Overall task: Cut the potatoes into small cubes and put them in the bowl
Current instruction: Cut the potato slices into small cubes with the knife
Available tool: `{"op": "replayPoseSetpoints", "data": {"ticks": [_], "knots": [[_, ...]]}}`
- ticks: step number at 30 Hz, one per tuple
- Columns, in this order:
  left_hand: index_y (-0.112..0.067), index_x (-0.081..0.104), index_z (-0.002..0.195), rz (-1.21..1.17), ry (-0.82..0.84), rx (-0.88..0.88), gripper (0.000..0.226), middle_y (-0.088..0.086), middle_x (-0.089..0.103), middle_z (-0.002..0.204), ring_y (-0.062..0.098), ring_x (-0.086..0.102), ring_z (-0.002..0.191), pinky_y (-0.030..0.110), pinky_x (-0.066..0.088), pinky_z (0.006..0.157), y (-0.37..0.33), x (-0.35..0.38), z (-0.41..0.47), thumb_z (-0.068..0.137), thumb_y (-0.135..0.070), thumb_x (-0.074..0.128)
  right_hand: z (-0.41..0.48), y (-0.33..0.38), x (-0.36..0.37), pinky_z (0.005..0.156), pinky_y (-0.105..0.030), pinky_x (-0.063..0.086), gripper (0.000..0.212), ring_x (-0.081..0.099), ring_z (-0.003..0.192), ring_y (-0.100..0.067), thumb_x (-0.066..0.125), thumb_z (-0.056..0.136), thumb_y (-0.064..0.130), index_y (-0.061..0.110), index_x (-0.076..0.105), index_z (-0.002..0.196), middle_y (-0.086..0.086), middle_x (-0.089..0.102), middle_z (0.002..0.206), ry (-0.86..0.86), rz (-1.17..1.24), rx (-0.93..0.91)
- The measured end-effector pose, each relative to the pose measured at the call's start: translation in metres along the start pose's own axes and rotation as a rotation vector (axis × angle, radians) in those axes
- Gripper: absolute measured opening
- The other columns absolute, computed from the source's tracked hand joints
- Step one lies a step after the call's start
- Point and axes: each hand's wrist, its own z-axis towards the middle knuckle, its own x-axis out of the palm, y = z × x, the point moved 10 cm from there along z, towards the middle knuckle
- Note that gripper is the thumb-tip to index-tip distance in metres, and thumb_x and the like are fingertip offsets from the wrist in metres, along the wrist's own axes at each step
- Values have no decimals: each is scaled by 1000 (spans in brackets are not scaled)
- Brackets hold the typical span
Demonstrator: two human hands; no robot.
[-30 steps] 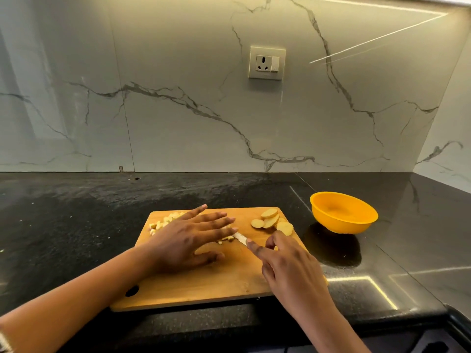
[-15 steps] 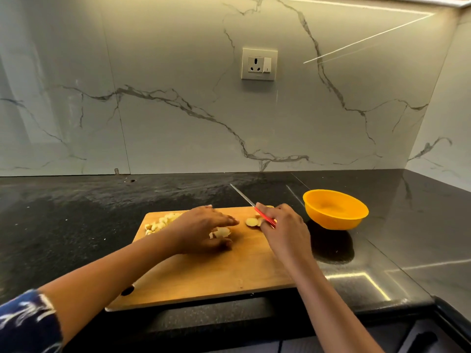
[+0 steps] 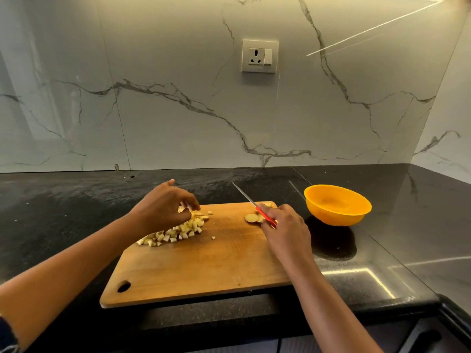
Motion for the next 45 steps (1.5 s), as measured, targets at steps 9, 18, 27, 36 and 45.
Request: {"op": "replayPoseSetpoints", "data": {"ticks": [9,18,27,36,45], "knots": [[-18,52,134,9,414,-139,37,-1,51,139,16,47,125,30,28,109,-15,62,27,102,-29,36,0,-1,2,69,-16,34,44,42,85,-3,54,95,31,36,44,138,11,43,97,9,-9,5],[-31,55,128,171,239,101,95,-12,52,137,7,40,132,33,10,115,-35,36,1,70,-85,2,1,-4,0,66,-17,31,43,41,85,-3,54,95,31,37,45,137,10,43,97,-11,5,25],[-33,35,143,269,69,-55,48,-8,32,151,9,26,141,48,-10,113,-15,32,-4,96,-36,46,-1,-9,0,63,-17,31,43,42,83,-4,53,95,31,37,46,137,9,45,95,4,5,59],[-26,68,106,137,3,-105,38,-3,71,100,7,64,93,42,10,118,-36,15,15,88,-54,49,0,-22,-8,70,-20,37,42,47,88,-5,55,95,30,35,48,136,6,51,101,-47,62,128],[-29,62,119,-91,255,-57,46,-6,60,123,10,52,108,30,43,94,-66,86,69,83,-56,60,0,-31,-11,70,-17,35,44,47,88,-4,55,94,31,35,46,137,7,51,104,-53,73,158]]}}
